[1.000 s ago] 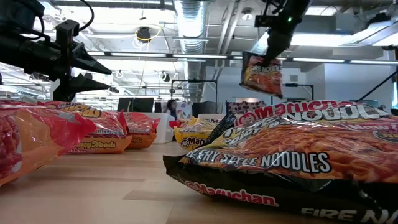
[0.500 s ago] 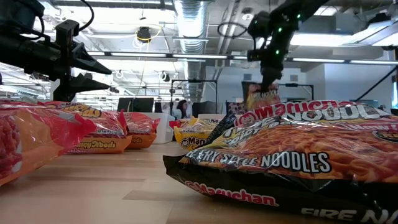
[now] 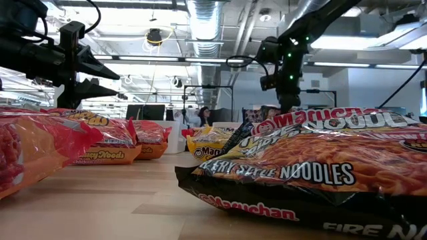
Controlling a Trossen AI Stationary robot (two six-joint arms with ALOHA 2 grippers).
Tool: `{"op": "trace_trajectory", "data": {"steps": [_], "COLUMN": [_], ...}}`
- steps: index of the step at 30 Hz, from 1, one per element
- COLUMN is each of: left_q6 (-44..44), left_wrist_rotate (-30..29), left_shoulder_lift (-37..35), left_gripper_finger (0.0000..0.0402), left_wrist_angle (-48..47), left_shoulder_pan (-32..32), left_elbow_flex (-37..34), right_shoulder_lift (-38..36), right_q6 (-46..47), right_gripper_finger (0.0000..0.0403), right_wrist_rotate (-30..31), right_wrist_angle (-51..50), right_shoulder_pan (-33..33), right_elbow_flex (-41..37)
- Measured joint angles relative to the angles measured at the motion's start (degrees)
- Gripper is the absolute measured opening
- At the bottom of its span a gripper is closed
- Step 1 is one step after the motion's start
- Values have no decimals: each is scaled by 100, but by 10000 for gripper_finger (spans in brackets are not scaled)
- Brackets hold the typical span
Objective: Sort Maruchan noodles
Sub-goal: Put the black noodle pack into the right white bin
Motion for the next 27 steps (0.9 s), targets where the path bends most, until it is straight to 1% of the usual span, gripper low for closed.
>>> {"op": "trace_trajectory", "data": {"steps": [7, 16, 19, 24, 27], "left_q6": [-4, 72, 76, 5, -66], "left_wrist_rotate": [-2, -2, -2, 5, 33], "left_shoulder_lift": [1, 1, 1, 1, -1], "left_gripper_finger": [164, 164, 164, 164, 164], "left_wrist_angle": [-2, 0, 0, 0, -2], "left_shoulder_pan": [-2, -2, -2, -2, -2], "left_elbow_flex": [0, 0, 0, 0, 0], "right_shoulder_lift": [190, 182, 182, 182, 182], "right_q6": [-156, -234, -234, -221, -214], "right_gripper_finger": [11, 19, 39, 85, 110], "right_wrist_rotate": [106, 119, 119, 130, 243], "right_wrist_angle": [104, 218, 211, 202, 202], "right_shoulder_pan": [-41, -22, -22, -22, 7], "right_elbow_flex": [0, 0, 0, 0, 0]}}
